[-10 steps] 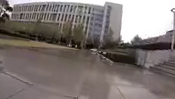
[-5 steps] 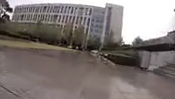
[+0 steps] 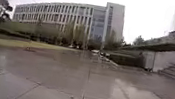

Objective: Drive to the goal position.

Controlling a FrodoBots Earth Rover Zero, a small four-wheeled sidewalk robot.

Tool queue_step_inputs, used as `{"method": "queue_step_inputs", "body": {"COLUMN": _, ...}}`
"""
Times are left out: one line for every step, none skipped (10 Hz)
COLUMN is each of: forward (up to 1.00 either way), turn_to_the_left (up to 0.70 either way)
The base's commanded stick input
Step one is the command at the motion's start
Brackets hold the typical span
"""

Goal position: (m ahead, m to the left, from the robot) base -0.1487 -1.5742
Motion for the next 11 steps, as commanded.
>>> {"method": "queue_step_inputs", "body": {"forward": 0.70, "turn_to_the_left": 0.00}}
{"method": "queue_step_inputs", "body": {"forward": 0.70, "turn_to_the_left": 0.00}}
{"method": "queue_step_inputs", "body": {"forward": 0.70, "turn_to_the_left": 0.00}}
{"method": "queue_step_inputs", "body": {"forward": 0.70, "turn_to_the_left": 0.00}}
{"method": "queue_step_inputs", "body": {"forward": 0.70, "turn_to_the_left": 0.00}}
{"method": "queue_step_inputs", "body": {"forward": 0.70, "turn_to_the_left": 0.00}}
{"method": "queue_step_inputs", "body": {"forward": 0.70, "turn_to_the_left": 0.00}}
{"method": "queue_step_inputs", "body": {"forward": 0.70, "turn_to_the_left": 0.00}}
{"method": "queue_step_inputs", "body": {"forward": 0.70, "turn_to_the_left": 0.00}}
{"method": "queue_step_inputs", "body": {"forward": 0.70, "turn_to_the_left": 0.00}}
{"method": "queue_step_inputs", "body": {"forward": 0.70, "turn_to_the_left": 0.00}}
